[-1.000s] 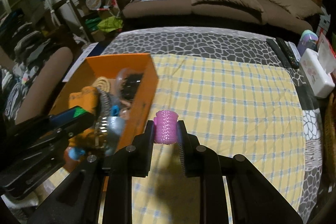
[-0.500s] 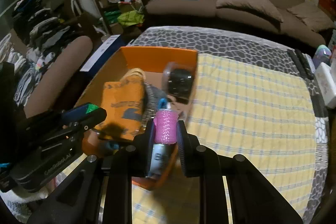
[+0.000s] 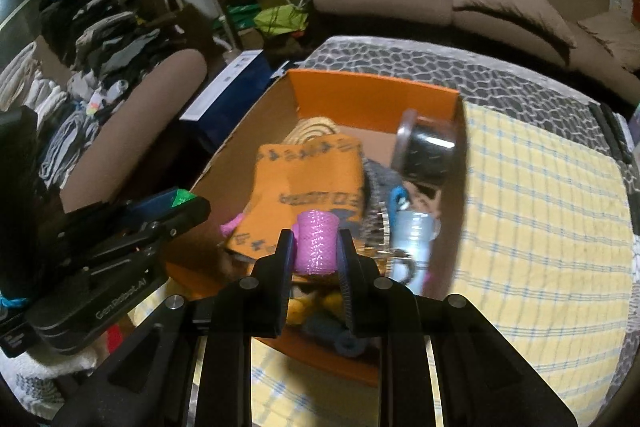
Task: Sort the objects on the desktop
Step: 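Carry the green and pink rollers in both grippers over the box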
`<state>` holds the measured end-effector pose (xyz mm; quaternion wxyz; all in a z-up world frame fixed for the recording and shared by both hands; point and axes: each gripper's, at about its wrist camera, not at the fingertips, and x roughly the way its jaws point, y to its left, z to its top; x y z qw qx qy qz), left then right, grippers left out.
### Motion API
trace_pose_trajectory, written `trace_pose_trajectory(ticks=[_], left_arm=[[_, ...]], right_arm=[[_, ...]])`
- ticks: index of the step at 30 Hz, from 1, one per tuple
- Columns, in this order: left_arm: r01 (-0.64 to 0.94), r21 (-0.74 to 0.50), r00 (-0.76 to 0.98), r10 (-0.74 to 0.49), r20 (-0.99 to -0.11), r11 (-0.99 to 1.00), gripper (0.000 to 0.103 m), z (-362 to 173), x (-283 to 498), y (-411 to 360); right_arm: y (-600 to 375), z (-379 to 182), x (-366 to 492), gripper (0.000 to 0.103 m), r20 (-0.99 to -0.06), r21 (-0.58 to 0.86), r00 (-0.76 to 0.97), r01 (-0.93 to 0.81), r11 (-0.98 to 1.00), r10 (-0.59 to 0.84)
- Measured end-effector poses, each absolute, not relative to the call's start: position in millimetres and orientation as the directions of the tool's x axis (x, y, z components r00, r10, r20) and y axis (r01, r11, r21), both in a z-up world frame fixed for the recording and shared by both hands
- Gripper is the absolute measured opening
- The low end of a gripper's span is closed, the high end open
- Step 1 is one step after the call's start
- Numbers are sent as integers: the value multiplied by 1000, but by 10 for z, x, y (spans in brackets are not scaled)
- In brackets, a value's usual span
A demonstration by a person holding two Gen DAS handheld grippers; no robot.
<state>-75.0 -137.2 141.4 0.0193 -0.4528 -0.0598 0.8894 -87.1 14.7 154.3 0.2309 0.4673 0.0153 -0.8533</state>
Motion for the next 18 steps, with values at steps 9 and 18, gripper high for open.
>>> trace_pose_trajectory(ticks=[9, 18], left_arm=[[16, -132, -557, 101, -824, -991, 25, 1185, -728, -1538], [25, -167, -554, 125, -823, -986, 27, 1185, -678, -1668]], right_arm=[[-196, 1302, -891, 20, -821, 226, -399, 432, -873, -409], [-396, 1204, -870, 20, -818, 289, -346, 445, -848, -460]])
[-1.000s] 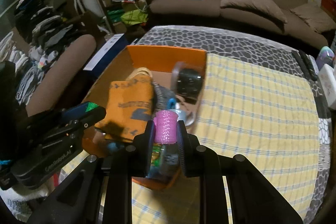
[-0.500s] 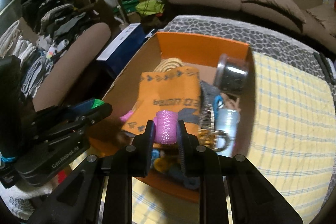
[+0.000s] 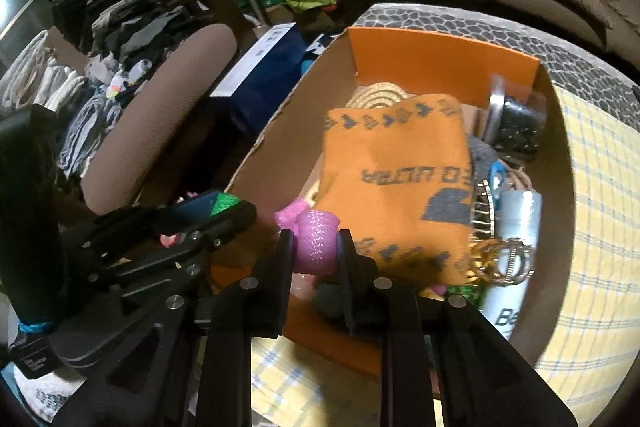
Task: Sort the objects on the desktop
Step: 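Carry the green and pink rollers in both grippers over the box, then open both grippers to drop the green and pink rollers into the box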
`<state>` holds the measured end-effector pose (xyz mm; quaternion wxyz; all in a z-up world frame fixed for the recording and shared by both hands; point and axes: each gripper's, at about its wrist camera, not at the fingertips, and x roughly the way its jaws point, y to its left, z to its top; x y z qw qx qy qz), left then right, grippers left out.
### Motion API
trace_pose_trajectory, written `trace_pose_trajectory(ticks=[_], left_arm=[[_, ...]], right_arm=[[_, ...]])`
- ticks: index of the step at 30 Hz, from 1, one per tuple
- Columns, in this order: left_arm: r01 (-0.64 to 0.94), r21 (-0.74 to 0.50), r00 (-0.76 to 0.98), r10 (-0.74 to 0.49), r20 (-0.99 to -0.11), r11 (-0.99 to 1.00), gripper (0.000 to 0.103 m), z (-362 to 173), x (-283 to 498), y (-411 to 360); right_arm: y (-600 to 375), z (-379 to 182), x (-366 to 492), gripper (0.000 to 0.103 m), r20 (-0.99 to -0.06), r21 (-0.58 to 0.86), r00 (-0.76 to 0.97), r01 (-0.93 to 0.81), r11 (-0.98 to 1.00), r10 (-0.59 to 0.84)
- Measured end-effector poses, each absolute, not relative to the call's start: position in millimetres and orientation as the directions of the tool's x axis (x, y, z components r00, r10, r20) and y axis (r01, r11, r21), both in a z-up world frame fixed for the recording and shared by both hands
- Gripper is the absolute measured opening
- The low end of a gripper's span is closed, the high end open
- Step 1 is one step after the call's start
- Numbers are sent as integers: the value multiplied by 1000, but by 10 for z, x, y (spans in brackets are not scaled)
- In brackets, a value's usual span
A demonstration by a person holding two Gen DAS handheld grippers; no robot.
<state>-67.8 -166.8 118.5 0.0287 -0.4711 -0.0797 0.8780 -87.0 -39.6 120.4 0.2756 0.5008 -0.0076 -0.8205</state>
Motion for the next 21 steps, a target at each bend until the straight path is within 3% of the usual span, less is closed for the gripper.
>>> trace_pose_trajectory(ticks=[6, 21], left_arm=[[57, -190, -573, 124, -810, -980, 40, 1262, -654, -1765], [95, -187, -585, 97, -806, -978, 41, 1334, -545, -2014]], right_arm=[[-447, 1213, -864, 20, -815, 300, -339, 446, -844, -469], [-658, 1162, -833, 23, -818, 322, -306, 458, -829, -487]])
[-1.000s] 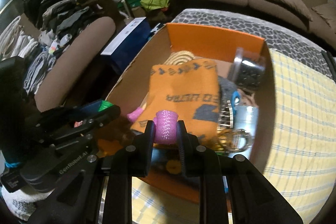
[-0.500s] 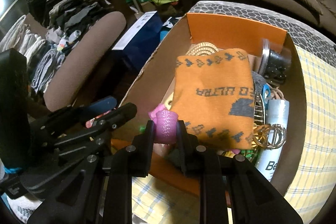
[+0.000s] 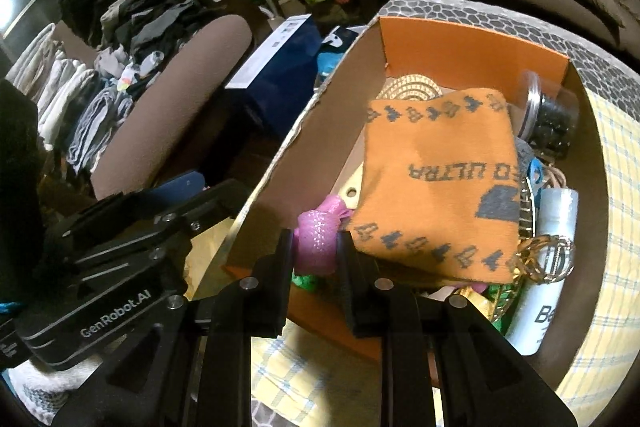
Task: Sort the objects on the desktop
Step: 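Open both grippers to drop the green and pink rollers into the box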
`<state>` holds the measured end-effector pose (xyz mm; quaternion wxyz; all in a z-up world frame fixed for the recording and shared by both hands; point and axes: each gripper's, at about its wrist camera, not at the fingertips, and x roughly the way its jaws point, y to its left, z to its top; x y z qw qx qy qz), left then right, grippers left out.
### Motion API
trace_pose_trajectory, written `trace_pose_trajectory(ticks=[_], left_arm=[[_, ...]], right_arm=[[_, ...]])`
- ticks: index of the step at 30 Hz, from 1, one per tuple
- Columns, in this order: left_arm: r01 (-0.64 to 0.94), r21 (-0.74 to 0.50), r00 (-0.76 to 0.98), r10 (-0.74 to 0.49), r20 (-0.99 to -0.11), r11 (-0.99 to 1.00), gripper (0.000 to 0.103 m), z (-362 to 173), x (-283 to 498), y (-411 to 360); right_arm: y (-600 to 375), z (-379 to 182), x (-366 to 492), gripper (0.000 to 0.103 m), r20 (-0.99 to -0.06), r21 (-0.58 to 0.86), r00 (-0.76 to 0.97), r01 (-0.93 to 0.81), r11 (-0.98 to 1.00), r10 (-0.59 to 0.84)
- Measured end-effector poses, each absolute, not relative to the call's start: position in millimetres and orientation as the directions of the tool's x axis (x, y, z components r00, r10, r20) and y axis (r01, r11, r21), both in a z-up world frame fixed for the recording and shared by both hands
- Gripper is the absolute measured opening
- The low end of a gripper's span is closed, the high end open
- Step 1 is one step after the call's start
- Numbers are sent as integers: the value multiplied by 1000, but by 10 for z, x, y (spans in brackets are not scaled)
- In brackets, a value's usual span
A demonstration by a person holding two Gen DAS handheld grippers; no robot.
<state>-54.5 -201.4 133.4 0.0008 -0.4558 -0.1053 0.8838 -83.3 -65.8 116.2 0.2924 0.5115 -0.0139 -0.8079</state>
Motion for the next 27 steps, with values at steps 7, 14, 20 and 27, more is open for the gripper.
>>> trace_pose_trajectory(ticks=[7, 14, 20, 27], left_arm=[[95, -182, -585, 93, -805, -979, 41, 1357, -506, -2031], [86, -174, -590, 91, -802, -981, 44, 1409, -443, -1967], [83, -164, -594, 84, -800, -983, 51, 1450, -385, -1890], [85, -168, -603, 84, -793, -982, 73, 1506, -319, -1804]], right_arm=[[-652, 1197, -801, 33, -814, 326, -317, 444, -835, -487], [-561, 1312, -750, 41, -818, 263, -374, 433, -862, -438], [-405, 1374, -684, 90, -818, 183, -445, 399, -899, -364], [-255, 1471, -602, 102, -811, 123, -497, 369, -921, -307]])
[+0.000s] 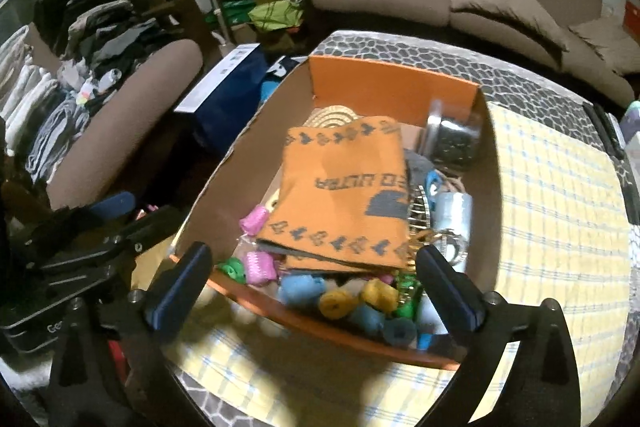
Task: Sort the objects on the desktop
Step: 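Open both grippers to drop the green and pink rollers into the box, then withdraw both grippers from the box back over the bed cover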
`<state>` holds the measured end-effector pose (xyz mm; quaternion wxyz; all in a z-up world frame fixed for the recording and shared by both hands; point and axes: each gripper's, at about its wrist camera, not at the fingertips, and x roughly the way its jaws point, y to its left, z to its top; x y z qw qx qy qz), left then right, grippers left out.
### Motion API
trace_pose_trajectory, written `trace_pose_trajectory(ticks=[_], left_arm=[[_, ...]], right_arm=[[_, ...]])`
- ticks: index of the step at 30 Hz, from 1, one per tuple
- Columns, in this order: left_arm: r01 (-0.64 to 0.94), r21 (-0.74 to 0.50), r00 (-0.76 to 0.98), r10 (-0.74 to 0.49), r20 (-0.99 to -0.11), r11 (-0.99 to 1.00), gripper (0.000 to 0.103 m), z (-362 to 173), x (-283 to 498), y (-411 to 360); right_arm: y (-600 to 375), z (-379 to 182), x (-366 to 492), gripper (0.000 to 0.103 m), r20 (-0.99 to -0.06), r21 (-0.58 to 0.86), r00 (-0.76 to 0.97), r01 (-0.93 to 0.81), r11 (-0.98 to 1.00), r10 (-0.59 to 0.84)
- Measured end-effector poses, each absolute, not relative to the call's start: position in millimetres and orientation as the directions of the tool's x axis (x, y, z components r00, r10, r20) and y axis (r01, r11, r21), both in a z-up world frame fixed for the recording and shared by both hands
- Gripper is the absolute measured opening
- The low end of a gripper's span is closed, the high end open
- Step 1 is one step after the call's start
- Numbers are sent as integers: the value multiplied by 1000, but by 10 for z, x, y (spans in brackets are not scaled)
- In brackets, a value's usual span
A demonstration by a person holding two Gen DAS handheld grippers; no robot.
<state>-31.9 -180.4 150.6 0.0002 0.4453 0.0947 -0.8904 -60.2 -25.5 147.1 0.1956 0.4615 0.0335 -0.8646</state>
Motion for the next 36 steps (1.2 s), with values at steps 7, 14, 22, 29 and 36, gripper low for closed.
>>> trace_pose_trajectory(ticks=[7, 14, 22, 29, 36], left_arm=[[79, -179, -609, 95, -787, -981, 100, 1536, -251, -1741], [49, -178, -614, 111, -782, -983, 103, 1590, -151, -1563], [15, -171, -622, 125, -773, -985, 103, 1686, -37, -1311], [-15, -158, -623, 132, -771, -987, 103, 1715, 63, -1048], [-38, -142, -618, 135, -774, -989, 103, 1674, 122, -788]], right_arm=[[-44, 1570, -517, 103, -802, 117, -523, 339, -933, -290], [170, 1637, -409, 103, -797, 110, -541, 303, -947, -266], [428, 1715, -267, 103, -791, 85, -568, 267, -960, -228], [708, 1728, -127, 103, -786, 93, -581, 228, -969, -212], [981, 1710, -30, 103, -784, 98, -589, 195, -976, -196]])
